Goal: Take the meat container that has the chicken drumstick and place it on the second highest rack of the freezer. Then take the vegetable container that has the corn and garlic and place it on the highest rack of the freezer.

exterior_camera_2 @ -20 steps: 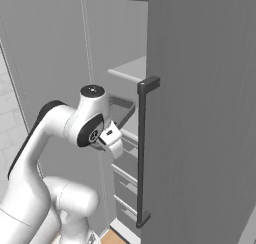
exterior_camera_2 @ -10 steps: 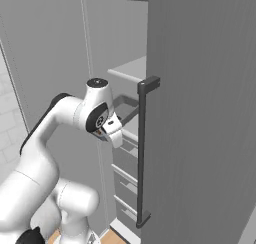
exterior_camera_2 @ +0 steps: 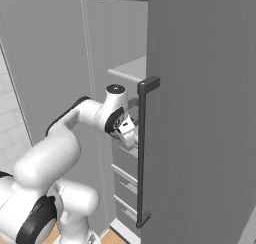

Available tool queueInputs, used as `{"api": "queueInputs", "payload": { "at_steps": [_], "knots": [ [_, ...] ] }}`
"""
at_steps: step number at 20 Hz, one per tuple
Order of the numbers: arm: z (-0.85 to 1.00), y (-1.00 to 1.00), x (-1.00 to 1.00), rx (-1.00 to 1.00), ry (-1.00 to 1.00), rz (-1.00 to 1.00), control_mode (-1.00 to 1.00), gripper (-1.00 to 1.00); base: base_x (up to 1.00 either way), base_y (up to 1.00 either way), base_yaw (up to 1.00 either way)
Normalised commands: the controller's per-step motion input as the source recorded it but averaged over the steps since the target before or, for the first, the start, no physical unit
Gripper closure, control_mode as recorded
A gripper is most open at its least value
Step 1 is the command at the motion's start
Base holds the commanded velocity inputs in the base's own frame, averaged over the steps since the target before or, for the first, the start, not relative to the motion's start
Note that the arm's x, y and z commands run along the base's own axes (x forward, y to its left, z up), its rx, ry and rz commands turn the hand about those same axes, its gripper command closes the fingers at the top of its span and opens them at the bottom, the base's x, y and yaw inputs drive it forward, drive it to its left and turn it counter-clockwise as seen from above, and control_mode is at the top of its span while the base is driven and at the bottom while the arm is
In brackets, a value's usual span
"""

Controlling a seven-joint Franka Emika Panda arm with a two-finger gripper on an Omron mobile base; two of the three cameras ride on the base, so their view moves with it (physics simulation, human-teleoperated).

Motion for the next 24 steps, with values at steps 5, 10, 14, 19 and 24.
{"api": "queueInputs", "payload": {
  "at_steps": [5, 10, 14, 19, 24],
  "knots": [
    [-0.40, -0.26, 0.81, 0.00, 0.00, 0.00, -1.00, 1.00, 0.00, 0.00, 0.00],
    [-0.38, -0.12, 0.66, 0.00, 0.00, 0.00, -1.00, 1.00, 0.00, 0.00, 0.00],
    [-0.14, -0.16, 0.64, 0.00, -0.03, 0.00, -1.00, 1.00, 0.00, 0.00, 0.00],
    [-0.17, -0.14, 0.54, -0.01, -0.05, 0.00, -1.00, 1.00, 0.00, 0.00, 0.00],
    [-0.36, -0.05, 0.39, -0.02, -0.03, 0.00, -1.00, -1.00, 0.00, 0.00, 0.00]
  ]
}}
